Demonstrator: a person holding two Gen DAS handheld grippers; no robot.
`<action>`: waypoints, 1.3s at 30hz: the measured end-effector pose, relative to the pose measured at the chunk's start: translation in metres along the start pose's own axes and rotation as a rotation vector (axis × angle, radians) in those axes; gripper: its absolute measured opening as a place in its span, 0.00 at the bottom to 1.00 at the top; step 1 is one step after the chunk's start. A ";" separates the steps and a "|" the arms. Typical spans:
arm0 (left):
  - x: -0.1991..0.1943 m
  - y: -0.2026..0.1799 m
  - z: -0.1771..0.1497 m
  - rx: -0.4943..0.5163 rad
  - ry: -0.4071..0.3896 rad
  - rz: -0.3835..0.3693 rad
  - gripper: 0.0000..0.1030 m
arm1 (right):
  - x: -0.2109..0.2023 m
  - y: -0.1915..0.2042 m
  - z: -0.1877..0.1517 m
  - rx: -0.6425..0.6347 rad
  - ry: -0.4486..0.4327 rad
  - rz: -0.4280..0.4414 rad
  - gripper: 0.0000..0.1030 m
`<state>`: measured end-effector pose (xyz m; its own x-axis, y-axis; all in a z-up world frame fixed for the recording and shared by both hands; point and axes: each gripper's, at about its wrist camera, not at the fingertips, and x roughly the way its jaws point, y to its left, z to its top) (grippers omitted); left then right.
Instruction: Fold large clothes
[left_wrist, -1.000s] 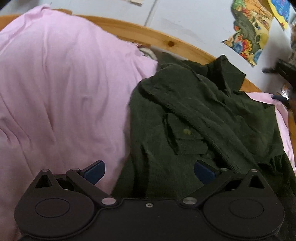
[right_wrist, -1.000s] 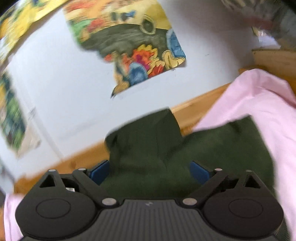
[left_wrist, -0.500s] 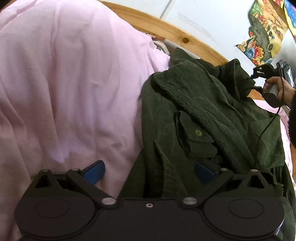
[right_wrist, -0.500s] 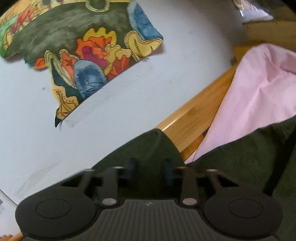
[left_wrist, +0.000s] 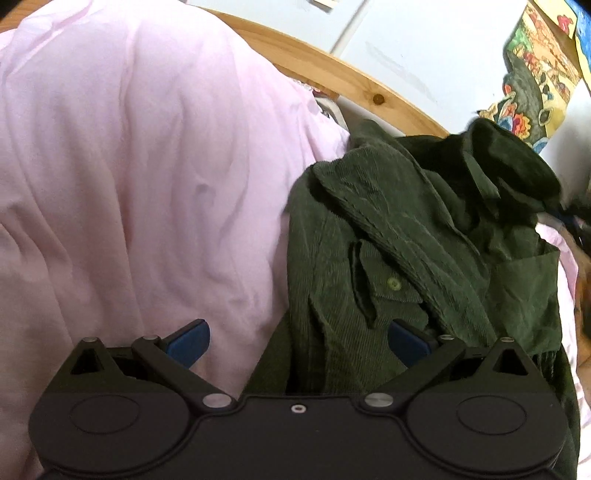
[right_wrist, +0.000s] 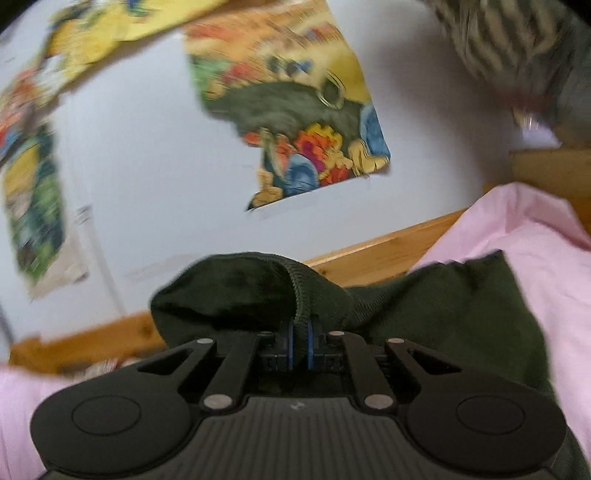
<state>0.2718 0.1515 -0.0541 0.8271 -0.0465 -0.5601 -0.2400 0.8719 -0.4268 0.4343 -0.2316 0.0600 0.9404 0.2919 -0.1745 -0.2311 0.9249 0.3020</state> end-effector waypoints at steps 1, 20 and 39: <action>-0.002 0.000 0.001 -0.006 -0.005 0.000 0.99 | -0.012 0.002 -0.013 -0.044 0.002 -0.009 0.07; -0.019 -0.007 0.006 0.044 -0.080 -0.066 0.99 | -0.108 -0.012 -0.097 -0.071 0.251 -0.003 0.36; 0.116 -0.155 0.099 0.155 0.017 -0.217 0.71 | -0.065 -0.084 -0.097 0.319 0.203 0.161 0.15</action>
<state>0.4555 0.0590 0.0170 0.8416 -0.2481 -0.4798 0.0240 0.9046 -0.4256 0.3682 -0.3051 -0.0450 0.8227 0.4985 -0.2733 -0.2522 0.7509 0.6103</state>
